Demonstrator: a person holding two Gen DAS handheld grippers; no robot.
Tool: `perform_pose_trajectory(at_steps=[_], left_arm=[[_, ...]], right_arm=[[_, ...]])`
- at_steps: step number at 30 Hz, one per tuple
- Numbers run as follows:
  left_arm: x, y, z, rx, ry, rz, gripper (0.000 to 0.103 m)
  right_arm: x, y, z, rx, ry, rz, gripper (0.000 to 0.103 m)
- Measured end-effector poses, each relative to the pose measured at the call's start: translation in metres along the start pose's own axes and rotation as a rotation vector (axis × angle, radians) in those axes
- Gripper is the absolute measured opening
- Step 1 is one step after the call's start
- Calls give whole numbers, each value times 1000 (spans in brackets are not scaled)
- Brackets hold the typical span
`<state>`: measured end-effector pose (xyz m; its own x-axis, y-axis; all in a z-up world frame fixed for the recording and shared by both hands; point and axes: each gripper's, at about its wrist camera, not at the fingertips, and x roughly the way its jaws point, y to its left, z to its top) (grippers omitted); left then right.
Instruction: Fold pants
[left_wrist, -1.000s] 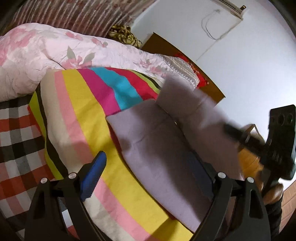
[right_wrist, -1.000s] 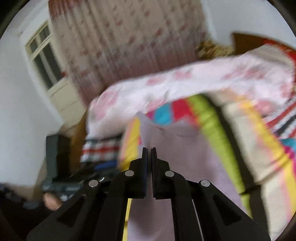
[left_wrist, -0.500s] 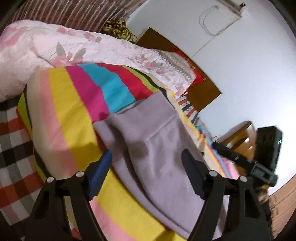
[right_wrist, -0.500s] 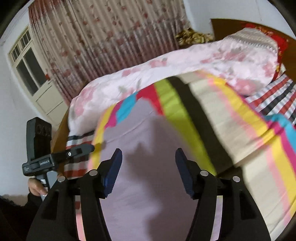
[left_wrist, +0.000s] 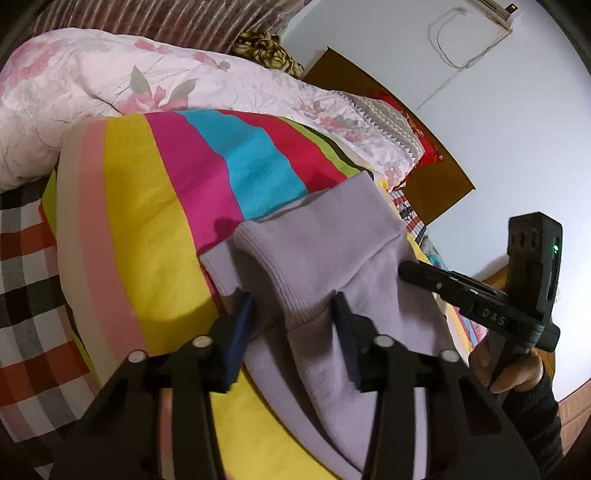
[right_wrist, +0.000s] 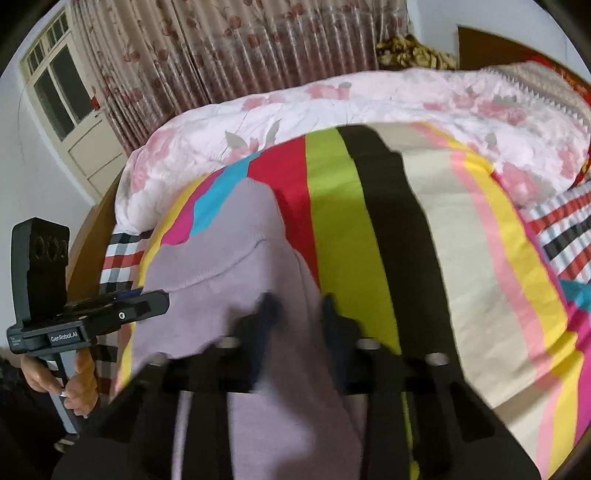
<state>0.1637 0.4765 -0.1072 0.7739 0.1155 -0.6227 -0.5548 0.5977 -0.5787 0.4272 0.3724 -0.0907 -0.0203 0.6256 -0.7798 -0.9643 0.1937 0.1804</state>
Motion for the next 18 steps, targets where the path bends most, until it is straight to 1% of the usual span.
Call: perform_pose_trajectory(at_steps=[1, 2, 3, 4, 7, 9, 12, 13, 15, 16, 17, 18], left_arm=[[-2, 0, 0, 2, -8, -4, 25], [-6, -1, -1, 2, -18, -16, 12], [-11, -3, -1, -4, -26, -43, 12], [-21, -7, -1, 1, -53, -52, 12], [-45, -16, -3, 47, -115, -37, 12], [-42, -10, -2, 34, -88, -19, 12], [-14, 12, -4, -20, 2, 0, 14], [-5, 18, -5, -19, 10, -7, 16], [-5, 20, -6, 6, -6, -16, 21], [-7, 18, -7, 18, -12, -21, 25], [-10, 17, -7, 20, -14, -24, 40], [-14, 17, -7, 12, -17, -2, 69]], right_arm=[[-5, 3, -1, -8, -21, -8, 9], [-10, 5, -2, -12, -41, -10, 8], [-15, 9, -2, -19, -54, -15, 8], [-21, 15, -2, -35, -72, -30, 8], [-35, 30, 3, -52, -116, -35, 8], [-33, 34, 8, -51, -112, -30, 8], [-4, 32, 6, -41, -20, -56, 8], [10, 28, 1, -20, 15, -55, 9], [15, 20, -3, 23, 14, -38, 13], [12, 16, -4, 53, 2, -19, 27], [5, 11, -4, 80, 1, -19, 40], [-1, 10, -5, 95, 1, -35, 68]])
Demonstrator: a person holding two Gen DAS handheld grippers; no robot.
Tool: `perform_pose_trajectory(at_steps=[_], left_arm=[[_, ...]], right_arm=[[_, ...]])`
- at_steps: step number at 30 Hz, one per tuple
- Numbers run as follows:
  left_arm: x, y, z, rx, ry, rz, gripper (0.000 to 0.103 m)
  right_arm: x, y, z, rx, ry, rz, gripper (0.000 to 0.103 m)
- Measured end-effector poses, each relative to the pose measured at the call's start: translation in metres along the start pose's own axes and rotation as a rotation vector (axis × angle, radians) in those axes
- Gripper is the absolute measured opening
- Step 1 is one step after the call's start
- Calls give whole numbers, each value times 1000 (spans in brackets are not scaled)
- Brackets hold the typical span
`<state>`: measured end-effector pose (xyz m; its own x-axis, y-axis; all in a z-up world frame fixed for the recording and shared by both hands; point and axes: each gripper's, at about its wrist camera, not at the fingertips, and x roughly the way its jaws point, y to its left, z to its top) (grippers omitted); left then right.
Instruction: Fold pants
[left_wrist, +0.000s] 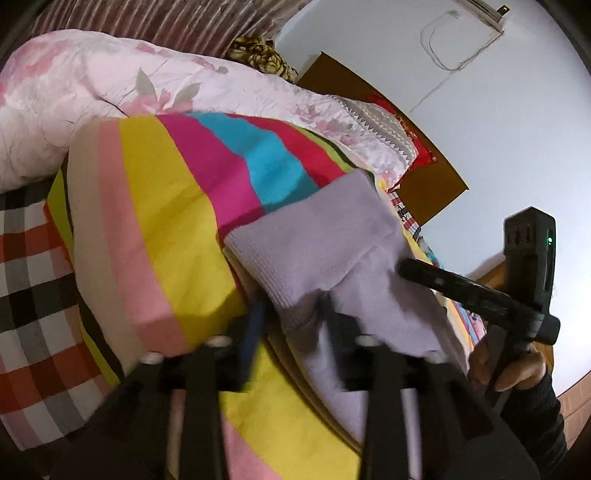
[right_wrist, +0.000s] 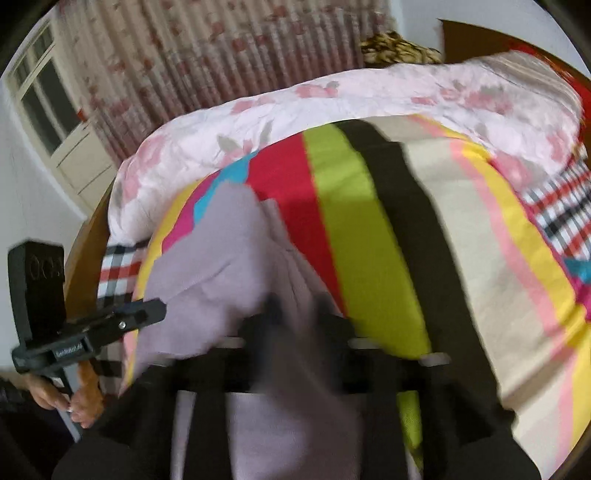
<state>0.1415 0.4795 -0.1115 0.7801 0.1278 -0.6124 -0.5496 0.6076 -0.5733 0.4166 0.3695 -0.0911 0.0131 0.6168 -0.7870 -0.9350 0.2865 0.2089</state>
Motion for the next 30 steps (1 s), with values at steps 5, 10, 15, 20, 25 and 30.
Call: perform_pose_trajectory(at_steps=[5, 10, 15, 20, 25, 30], left_arm=[[-46, -26, -1, 91, -87, 3, 82], [-48, -78, -27, 298, 40, -113, 83], [-31, -106, -56, 403, 154, -155, 83], [-1, -105, -71, 443, 255, -66, 82], [3, -99, -71, 433, 277, -66, 80], [6, -94, -69, 406, 295, -69, 79]], right_arm=[[-104, 30, -55, -74, -135, -104, 71], [-169, 93, -177, -8, -119, -92, 41], [-175, 154, -248, -14, -70, -182, 39], [-161, 172, -259, -67, -69, -247, 30], [-145, 166, -249, -114, -51, -292, 26], [-128, 166, -250, -167, -29, -348, 25]])
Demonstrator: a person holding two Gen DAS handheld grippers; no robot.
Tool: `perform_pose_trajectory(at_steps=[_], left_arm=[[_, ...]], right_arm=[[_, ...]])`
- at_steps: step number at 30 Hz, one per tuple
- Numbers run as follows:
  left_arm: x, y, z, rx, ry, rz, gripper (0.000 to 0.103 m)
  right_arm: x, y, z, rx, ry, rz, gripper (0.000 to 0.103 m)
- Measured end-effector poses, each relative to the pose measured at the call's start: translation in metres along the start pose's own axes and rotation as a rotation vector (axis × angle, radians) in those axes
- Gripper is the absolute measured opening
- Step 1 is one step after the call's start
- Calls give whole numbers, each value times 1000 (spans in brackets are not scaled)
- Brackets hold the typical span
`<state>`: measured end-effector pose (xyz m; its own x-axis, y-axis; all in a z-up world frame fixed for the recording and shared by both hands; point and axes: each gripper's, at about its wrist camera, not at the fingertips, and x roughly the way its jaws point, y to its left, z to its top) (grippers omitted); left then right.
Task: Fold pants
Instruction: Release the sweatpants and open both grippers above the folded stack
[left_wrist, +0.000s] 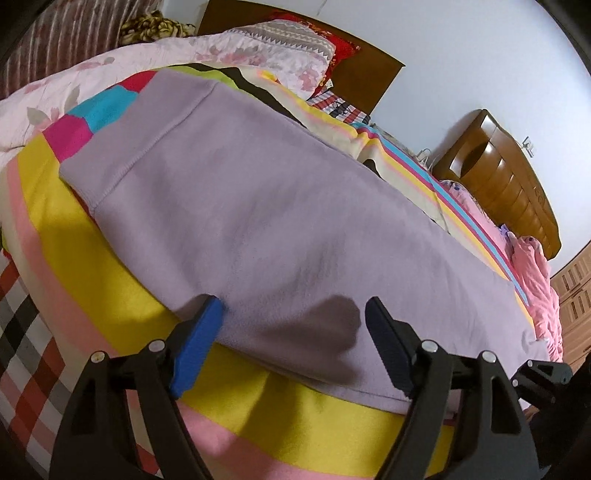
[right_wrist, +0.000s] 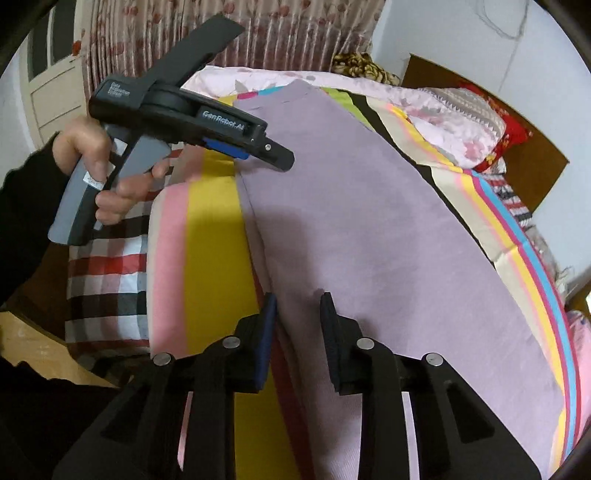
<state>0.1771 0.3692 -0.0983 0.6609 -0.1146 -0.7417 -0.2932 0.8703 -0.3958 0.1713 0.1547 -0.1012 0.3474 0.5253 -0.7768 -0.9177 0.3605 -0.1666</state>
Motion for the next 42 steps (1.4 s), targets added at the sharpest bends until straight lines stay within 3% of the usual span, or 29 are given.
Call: perform_pose_trajectory(at_steps=[3, 7, 9, 11, 12, 14, 16, 18, 19, 21, 23, 25, 26, 28, 29, 30, 32, 34, 36, 37, 39, 42], left_arm=[[-2, -2, -3, 2, 8, 4, 79], [-2, 2, 0, -21, 27, 1, 73], [-5, 6, -2, -25, 28, -8, 68], [-5, 9, -5, -18, 24, -12, 67], [-4, 10, -6, -17, 23, -13, 67], [-6, 6, -6, -9, 26, 10, 67], [-13, -9, -6, 17, 31, 132, 67], [-25, -27, -7, 47, -4, 270, 73], [-36, -45, -11, 86, -55, 295, 75], [-48, -75, -17, 161, -100, 241, 87], [-49, -106, -24, 240, -111, 193, 90], [-34, -133, -32, 318, -57, 162, 91], [-24, -138, -36, 335, -26, 166, 91], [4, -140, -45, 339, 63, 228, 91], [11, -142, -52, 373, 47, 263, 96], [11, -145, -56, 398, 26, 284, 99], [11, -145, -54, 369, 41, 295, 99], [8, -150, -47, 353, 62, 349, 98], [-5, -169, -47, 372, 6, 381, 97], [-15, -191, -49, 395, -31, 333, 98], [-25, -221, -53, 426, -62, 241, 99], [-22, -275, -72, 505, -47, 95, 101]], right_arm=[[-1, 2, 1, -13, -17, -35, 5], [-23, 4, 4, 23, -99, -27, 5], [-27, 4, 4, 25, -96, -15, 5], [-12, 5, -3, 28, -37, 21, 5], [-3, 7, -8, 18, -6, 24, 8], [-8, 4, -9, 51, -24, 53, 16], [-16, -2, -7, 103, 2, 79, 43], [-40, -8, -10, 145, -57, 71, 47], [-51, -11, -13, 176, -81, 75, 47], [-75, -29, -27, 296, -127, 61, 47], [-88, -46, -45, 396, -124, -10, 50], [-94, -60, -68, 476, -69, -125, 59], [-94, -64, -80, 496, -31, -162, 59], [-88, -68, -110, 524, 71, -185, 60], [-87, -70, -126, 556, 95, -164, 60], [-97, -69, -133, 577, 45, -148, 61], [-121, -73, -151, 651, 35, -72, 61], [-154, -82, -163, 690, -8, -120, 67], [-189, -93, -175, 724, -80, -188, 80], [-201, -99, -182, 737, -105, -234, 87], [-221, -117, -197, 762, -127, -332, 88], [-237, -142, -223, 801, -88, -461, 88]])
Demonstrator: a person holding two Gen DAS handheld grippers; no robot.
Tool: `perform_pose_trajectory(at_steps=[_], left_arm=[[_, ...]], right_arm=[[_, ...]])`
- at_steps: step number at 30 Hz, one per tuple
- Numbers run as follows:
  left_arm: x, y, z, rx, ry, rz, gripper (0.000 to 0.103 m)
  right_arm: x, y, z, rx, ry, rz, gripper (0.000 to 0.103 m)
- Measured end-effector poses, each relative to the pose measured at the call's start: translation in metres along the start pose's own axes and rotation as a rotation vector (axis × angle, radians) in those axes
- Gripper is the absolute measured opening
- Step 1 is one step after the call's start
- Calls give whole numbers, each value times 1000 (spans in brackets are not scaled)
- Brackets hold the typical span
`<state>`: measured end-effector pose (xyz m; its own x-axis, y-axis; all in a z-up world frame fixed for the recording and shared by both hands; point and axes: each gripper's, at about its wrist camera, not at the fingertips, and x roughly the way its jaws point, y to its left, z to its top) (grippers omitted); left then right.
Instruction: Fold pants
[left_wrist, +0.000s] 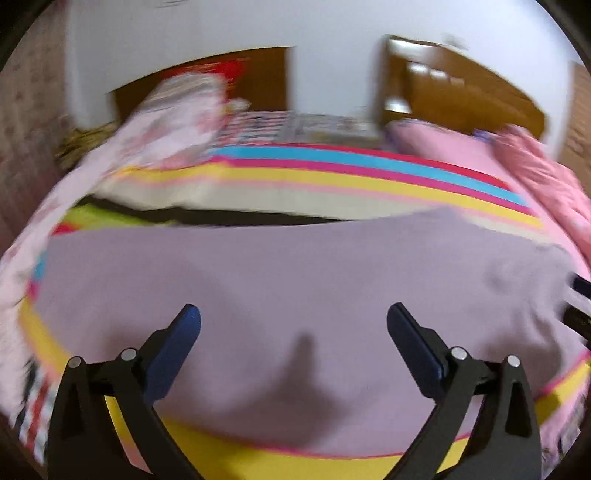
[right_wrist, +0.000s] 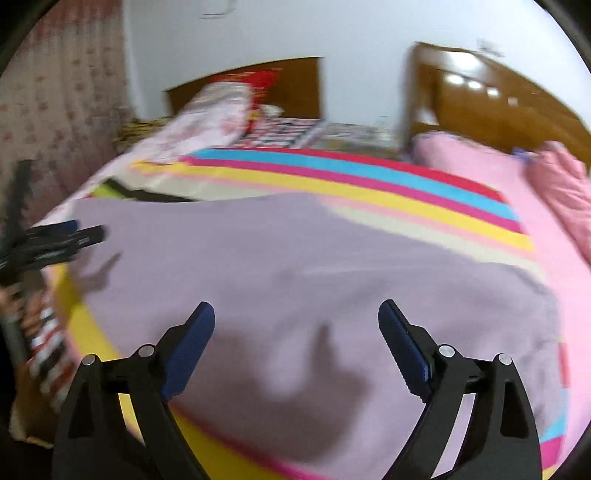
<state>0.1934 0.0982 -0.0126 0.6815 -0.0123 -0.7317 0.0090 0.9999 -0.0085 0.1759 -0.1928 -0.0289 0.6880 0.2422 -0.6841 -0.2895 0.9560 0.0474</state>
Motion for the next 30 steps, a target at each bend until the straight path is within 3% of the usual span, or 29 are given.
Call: perform_pose_trajectory(at_steps=[3, 5, 7, 9, 11, 18, 24, 28, 30], left_arm=[[18, -45, -7, 61, 52, -27, 101], [36, -55, -13, 87, 111, -12, 101], [56, -57, -29, 100, 199, 21, 102], [58, -48, -36, 35, 178, -23, 102], [61, -47, -38, 67, 184, -14, 102], [63, -52, -39, 53, 177, 1, 102], [65, -50, -27, 50, 181, 6, 102], [63, -54, -27, 49, 183, 9, 102], [63, -54, -27, 47, 182, 10, 102]], right_arm=[[6, -30, -10, 0, 48, -97, 88], [19, -38, -30, -19, 137, -140, 88], [22, -49, -54, 15, 156, -111, 89], [9, -64, -69, 74, 102, -41, 89], [-3, -67, -76, 53, 87, -25, 89], [3, -66, -62, 70, 139, 12, 89], [14, -103, -21, 114, 40, -110, 92], [48, -122, -25, 100, 163, -196, 92], [44, -121, -35, 88, 133, -183, 92]])
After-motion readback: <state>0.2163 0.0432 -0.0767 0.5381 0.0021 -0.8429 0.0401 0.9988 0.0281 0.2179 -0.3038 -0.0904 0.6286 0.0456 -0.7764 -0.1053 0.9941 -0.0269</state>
